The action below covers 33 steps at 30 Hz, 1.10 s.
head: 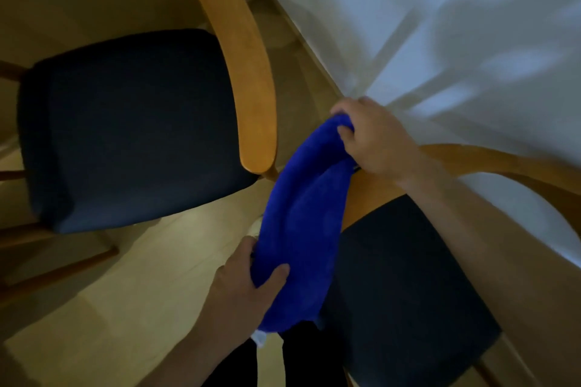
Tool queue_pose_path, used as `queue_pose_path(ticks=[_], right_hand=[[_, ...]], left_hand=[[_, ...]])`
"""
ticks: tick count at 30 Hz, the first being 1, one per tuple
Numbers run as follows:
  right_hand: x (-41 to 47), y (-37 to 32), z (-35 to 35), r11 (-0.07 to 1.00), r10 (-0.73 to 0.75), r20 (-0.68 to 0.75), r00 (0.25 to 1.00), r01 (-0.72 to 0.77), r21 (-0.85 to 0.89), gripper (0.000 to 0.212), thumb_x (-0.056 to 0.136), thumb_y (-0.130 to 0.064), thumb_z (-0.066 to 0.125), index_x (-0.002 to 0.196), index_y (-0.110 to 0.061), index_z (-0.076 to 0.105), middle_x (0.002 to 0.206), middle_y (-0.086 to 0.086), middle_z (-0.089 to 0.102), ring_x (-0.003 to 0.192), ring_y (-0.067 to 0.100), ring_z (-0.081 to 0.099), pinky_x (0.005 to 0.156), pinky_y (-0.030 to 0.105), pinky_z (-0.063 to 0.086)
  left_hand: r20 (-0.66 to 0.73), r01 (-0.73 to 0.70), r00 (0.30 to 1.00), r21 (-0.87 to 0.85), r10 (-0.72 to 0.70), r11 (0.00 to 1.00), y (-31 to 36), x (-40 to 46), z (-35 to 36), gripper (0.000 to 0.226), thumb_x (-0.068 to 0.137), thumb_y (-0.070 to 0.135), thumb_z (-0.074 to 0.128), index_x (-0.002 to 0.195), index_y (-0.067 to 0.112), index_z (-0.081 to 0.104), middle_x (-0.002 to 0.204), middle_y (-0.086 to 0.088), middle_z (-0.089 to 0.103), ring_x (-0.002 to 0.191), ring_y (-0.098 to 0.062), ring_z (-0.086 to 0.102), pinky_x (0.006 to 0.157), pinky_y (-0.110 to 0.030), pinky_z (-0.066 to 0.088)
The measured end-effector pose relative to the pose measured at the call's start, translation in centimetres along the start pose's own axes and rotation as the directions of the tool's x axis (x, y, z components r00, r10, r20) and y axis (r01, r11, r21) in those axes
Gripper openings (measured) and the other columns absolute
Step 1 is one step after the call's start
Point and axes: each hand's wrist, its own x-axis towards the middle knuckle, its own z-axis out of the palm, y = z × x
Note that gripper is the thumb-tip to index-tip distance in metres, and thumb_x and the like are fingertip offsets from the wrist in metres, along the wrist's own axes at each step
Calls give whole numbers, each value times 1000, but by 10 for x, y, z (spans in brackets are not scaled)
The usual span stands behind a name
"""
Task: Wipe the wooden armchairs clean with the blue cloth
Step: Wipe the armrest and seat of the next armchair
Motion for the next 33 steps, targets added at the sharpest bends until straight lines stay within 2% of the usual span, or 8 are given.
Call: queue_pose_path(ticks=[3, 8, 11, 15, 19, 24, 28, 33], right_hand=[[8, -12, -18, 997, -50, -1, 999, 50, 51, 33, 98, -19, 54, 131, -22, 51, 128, 0, 56, 112, 17, 55, 97, 35, 46], [6, -43, -12, 977, -213, 31, 977, 213, 5, 31, 95, -20, 58, 126, -25, 52, 119, -6, 58, 105, 12, 57, 92, 31, 48], [-11, -48, 14, 959, -277, 95, 956, 281, -35, 49, 93, -18, 61, 138, -24, 43, 135, 1, 50, 120, 19, 51, 96, 32, 46], [-50, -35, 42, 967, -246, 171, 954, 254, -28, 66, 98, -35, 55, 153, -24, 21, 163, 8, 14, 147, 29, 21, 114, 48, 34], [-94, -17, 51, 871, -460, 150, 875, 477, -115, 58, 97, -53, 44, 144, -19, 43, 155, 3, 36, 147, 18, 23, 119, 52, 18], [-96, -11, 45, 785, -456, 400, 795, 571, -240, 114, 66, -64, 74, 154, -30, 10, 157, 1, 21, 149, 24, 9, 120, 57, 3], [-86, -29, 52, 686, -428, 463, 776, 613, -393, 119, 66, -38, 84, 154, -33, 4, 151, 8, 22, 142, 32, 17, 117, 64, 3], [-86, -48, 68, 620, -480, 494, 725, 679, -394, 104, 72, -39, 79, 153, -33, 14, 151, 4, 31, 137, 32, 28, 112, 66, 14]], left_hand=[[151, 122, 985, -287, -81, 950, 9, -14, 23, 25, 84, 32, 71, 107, 29, 60, 94, 14, 73, 87, -3, 68, 74, -25, 56], [295, 338, 937, -631, -187, 699, 26, -16, 70, 28, 86, 13, 68, 113, 17, 64, 106, 3, 73, 99, -16, 69, 92, -43, 54], [307, 401, 916, -710, -257, 579, 28, -11, 89, 31, 89, 16, 66, 119, 22, 60, 116, 3, 69, 103, -17, 68, 96, -41, 51], [277, 375, 927, -693, -252, 617, 21, -6, 94, 29, 92, 15, 61, 121, 18, 59, 117, 1, 69, 103, -16, 67, 90, -32, 53], [325, 335, 930, -551, -173, 765, 8, -12, 92, 16, 92, 26, 62, 107, 20, 66, 105, 5, 73, 97, -9, 68, 86, -26, 52], [300, 158, 946, -87, -125, 984, -18, -8, 53, 7, 84, 15, 71, 87, 21, 71, 89, 7, 71, 84, -3, 66, 83, -25, 52], [111, 94, 987, 168, -113, 981, -36, -6, -8, 8, 81, 27, 74, 86, 27, 67, 88, 13, 68, 79, -7, 66, 69, -18, 49], [-75, 0, 997, 408, 34, 913, -44, -2, -42, 29, 83, 27, 71, 107, 25, 55, 103, 8, 61, 95, -13, 61, 84, -35, 51]])
